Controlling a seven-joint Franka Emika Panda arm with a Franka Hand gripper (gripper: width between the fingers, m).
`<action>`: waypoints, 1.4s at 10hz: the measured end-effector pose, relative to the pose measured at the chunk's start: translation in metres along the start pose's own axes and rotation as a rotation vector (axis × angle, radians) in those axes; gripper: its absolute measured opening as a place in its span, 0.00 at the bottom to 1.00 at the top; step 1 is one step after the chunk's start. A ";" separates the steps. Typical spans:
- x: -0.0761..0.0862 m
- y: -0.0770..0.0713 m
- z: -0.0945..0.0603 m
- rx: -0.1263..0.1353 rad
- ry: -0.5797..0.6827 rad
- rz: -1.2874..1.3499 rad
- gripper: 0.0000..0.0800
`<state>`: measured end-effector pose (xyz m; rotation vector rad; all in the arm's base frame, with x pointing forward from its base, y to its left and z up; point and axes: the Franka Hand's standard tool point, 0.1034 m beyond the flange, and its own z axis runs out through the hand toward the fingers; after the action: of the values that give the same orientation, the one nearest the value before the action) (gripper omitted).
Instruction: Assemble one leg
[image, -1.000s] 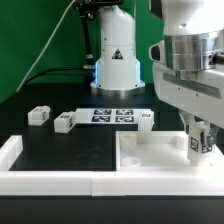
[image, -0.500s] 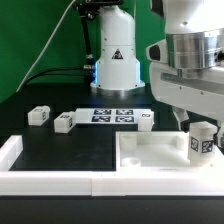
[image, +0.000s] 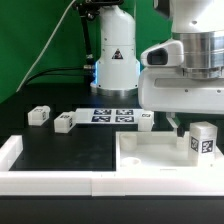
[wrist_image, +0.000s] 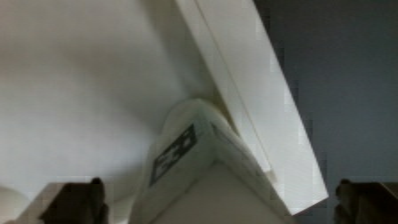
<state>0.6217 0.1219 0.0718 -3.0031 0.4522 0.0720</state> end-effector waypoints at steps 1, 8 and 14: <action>0.000 0.001 0.000 -0.005 0.003 -0.138 0.81; 0.003 0.007 0.000 -0.007 0.002 -0.365 0.40; 0.007 0.009 -0.002 0.010 0.026 -0.004 0.36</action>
Offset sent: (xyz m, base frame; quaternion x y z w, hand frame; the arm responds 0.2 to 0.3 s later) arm -0.0048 -0.0062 0.0022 0.0052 -0.0214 -0.1544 0.9878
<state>0.6259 0.1109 0.0726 -2.9983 0.4484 0.0300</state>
